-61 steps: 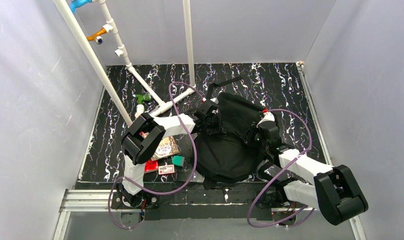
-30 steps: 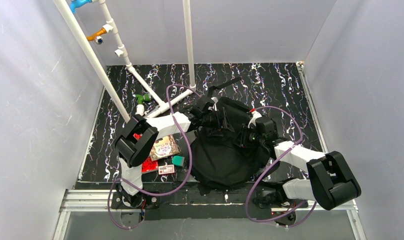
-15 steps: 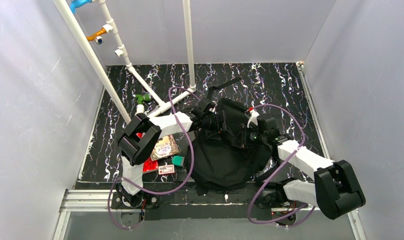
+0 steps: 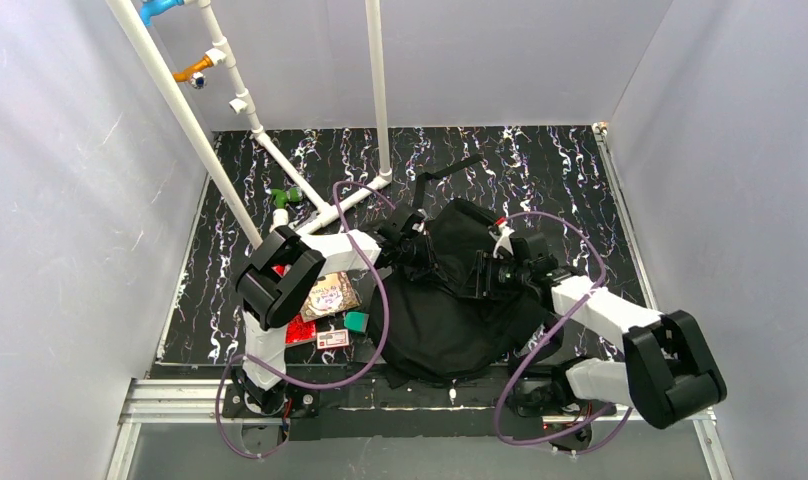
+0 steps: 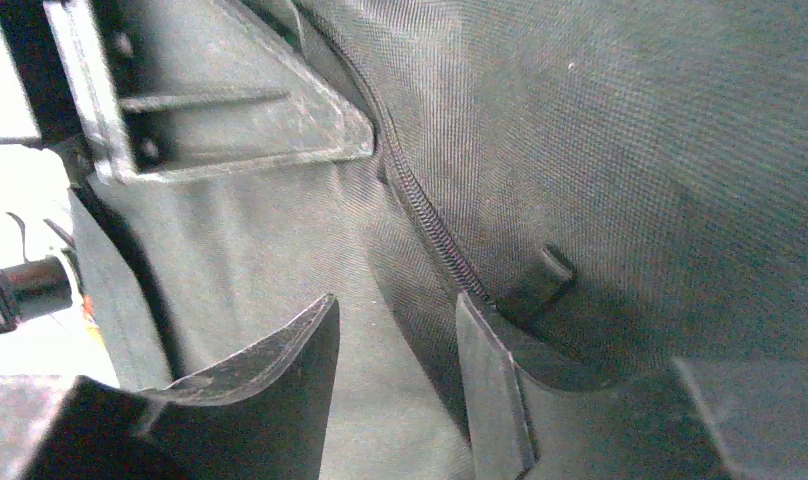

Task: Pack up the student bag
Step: Unzip the student bag at the center of the board.

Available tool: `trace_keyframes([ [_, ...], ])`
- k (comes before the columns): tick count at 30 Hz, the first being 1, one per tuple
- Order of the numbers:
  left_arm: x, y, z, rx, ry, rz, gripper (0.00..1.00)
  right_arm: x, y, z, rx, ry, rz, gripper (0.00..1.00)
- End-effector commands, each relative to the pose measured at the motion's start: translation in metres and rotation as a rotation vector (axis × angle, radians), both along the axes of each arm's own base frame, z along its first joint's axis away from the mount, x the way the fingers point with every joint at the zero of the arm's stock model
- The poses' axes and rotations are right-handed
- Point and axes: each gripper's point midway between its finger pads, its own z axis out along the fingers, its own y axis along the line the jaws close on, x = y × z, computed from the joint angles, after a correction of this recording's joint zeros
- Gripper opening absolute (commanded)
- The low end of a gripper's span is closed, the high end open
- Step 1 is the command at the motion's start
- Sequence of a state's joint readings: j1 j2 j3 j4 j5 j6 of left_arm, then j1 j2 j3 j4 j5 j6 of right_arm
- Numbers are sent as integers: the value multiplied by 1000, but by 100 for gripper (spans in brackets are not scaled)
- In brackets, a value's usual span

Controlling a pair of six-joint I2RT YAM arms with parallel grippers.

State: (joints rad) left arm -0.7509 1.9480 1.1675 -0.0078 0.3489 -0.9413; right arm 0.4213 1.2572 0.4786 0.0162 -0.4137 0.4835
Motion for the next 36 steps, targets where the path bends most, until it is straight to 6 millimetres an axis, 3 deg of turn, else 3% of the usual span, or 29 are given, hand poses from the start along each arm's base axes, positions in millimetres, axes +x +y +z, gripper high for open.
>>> trace_keyframes([
  [1,-25,32,-43,124,21,5,0,9,-36,22,-188,30,-198,66],
  [3,-23,31,-39,102,6,16,0,7,-48,33,-220,72,-308,72],
  [5,-22,30,-36,94,3,18,0,11,-65,29,-308,107,-408,66],
  [7,-23,29,-34,87,4,23,0,10,-68,22,-322,144,-443,53],
  [9,-22,28,-34,82,9,29,0,23,-77,6,-304,56,-535,50],
  [11,-23,26,-34,78,15,26,0,39,-67,3,-311,51,-518,43],
  [17,-22,23,-30,68,9,30,0,47,-51,4,-342,18,-488,34],
  [22,-22,21,-28,66,-1,24,0,50,-59,14,-391,-25,-513,42],
  [27,-27,22,-29,65,14,22,0,46,-53,25,-341,-40,-497,48],
  [36,-29,22,-30,66,16,13,0,51,-32,10,-370,-59,-397,54],
])
